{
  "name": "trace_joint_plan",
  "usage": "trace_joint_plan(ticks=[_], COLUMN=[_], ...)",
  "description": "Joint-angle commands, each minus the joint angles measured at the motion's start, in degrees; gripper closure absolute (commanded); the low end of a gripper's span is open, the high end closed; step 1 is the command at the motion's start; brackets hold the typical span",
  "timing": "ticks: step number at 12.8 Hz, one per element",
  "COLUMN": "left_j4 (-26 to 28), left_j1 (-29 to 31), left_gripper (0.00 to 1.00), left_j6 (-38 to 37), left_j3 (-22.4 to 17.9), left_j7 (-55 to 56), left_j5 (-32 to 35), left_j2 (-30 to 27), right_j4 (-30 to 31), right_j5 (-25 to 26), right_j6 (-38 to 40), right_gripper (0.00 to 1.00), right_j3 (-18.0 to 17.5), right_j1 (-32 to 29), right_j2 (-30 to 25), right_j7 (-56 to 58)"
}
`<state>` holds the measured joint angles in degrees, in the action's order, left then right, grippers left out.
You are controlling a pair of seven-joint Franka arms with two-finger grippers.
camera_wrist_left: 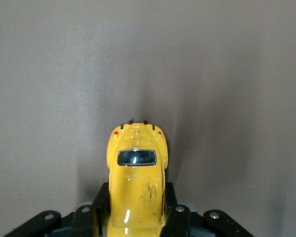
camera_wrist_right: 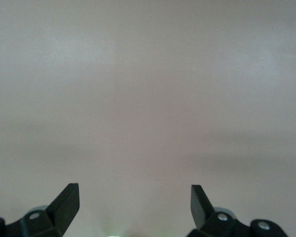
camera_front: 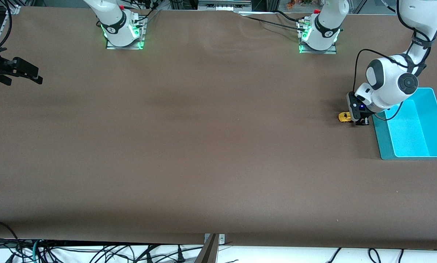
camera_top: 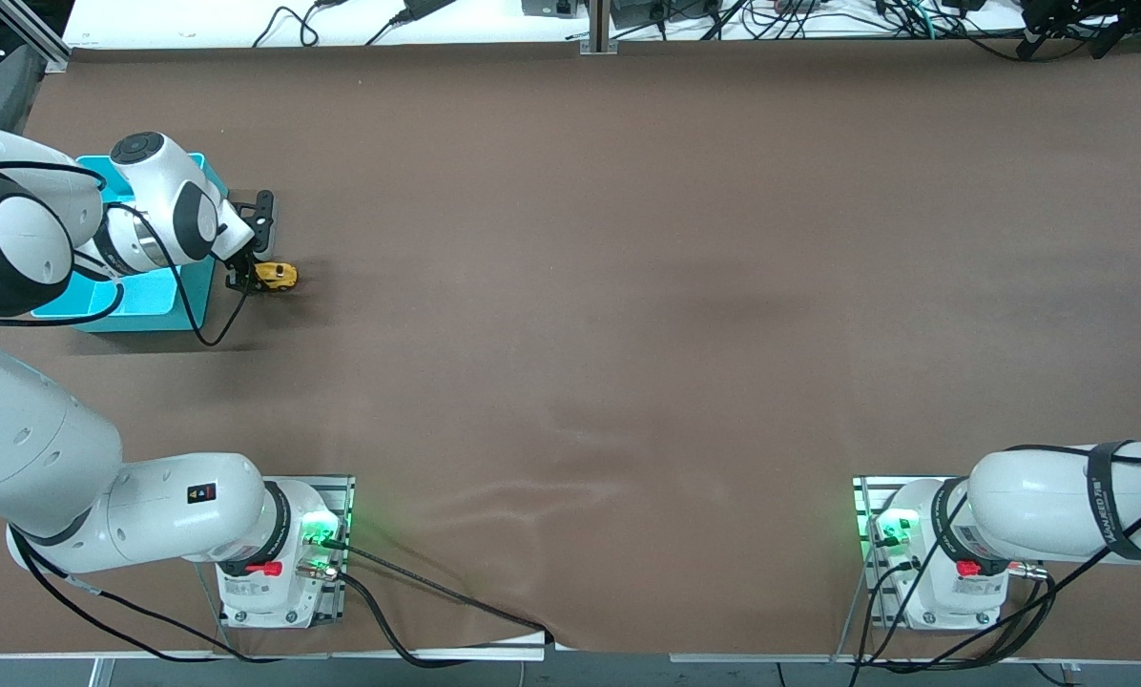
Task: Wind and store yellow beetle car
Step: 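Carry the car with the left gripper over the blue bin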
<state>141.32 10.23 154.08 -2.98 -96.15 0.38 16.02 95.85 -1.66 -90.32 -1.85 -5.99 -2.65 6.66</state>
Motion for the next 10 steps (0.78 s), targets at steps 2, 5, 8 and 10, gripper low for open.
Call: trace_joint_plan(ticks=[2,5,8,10], left_j4=[-2.44,-11.3,-18.08,-20.9], left_j1=[0.75,0.84,2.77,6.71], left_gripper=[0.91,0.89,0.89,0.89], left_j6=[-6.74,-20.0,-29.08,-30.15], left_j3=[0.43,0.34,0.43,0.43], left_j7=[-0.71,-1.05,-1.58,-6.92], left_j5=[0.68,0.59,0.68,0.68], left_j2=[-4.85,-5.83,-5.74,-5.21], right_j4=[-1.1,-1.1,-1.1,-1.1], right_j5=[1.04,2.79,3.33,3.33], right_j6=[1.28,1.2,0.84,0.84], right_gripper=[0.0,0.0,0.0,0.0], right_j3=[-0.78,-3.41,-4.21,-4.12], right_j1=[0.45,0.45,0.54,0.45], right_j2=[-0.17,-0.08,0.18,0.27], right_j7=[-0.94,-0.77,-1.03,-0.86])
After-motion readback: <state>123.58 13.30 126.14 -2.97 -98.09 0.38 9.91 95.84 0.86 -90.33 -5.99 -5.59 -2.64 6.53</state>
